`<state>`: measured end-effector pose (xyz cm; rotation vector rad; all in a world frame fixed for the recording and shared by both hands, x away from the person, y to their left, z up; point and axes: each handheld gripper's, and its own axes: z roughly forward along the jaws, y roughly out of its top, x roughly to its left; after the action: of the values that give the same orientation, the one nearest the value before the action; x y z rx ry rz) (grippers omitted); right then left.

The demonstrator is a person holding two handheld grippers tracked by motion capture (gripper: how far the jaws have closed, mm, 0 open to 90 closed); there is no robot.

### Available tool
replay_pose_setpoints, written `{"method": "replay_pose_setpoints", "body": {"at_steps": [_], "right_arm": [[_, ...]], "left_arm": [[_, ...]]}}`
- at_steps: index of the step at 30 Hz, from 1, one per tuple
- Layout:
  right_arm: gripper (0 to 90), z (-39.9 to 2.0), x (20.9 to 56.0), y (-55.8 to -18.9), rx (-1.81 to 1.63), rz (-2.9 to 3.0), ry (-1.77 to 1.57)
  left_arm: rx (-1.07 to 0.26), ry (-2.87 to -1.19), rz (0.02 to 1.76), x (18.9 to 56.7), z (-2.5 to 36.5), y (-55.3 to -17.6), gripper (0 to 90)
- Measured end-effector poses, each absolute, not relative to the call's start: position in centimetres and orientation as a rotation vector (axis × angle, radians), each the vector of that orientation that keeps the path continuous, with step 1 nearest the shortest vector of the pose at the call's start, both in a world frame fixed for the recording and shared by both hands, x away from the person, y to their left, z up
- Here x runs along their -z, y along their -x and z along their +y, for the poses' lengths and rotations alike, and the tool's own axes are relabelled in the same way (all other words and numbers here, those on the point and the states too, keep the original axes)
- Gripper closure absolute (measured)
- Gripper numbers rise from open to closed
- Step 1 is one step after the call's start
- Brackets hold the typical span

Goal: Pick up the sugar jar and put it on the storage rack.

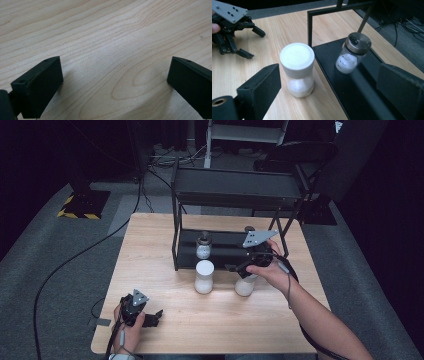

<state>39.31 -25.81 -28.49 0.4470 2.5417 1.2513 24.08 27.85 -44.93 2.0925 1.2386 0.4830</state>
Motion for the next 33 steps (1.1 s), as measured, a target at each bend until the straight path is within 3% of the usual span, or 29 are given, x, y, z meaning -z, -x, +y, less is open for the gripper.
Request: {"method": "replay_pose_setpoints", "body": {"at_steps": [33], "right_arm": [[5.5,-19.7,30.0,-41.0,-1.287,2.601,-0.392]], "left_arm": [[-0.483,-2.092,1.239,44.9,27.8,-24.1,0.3]]}}
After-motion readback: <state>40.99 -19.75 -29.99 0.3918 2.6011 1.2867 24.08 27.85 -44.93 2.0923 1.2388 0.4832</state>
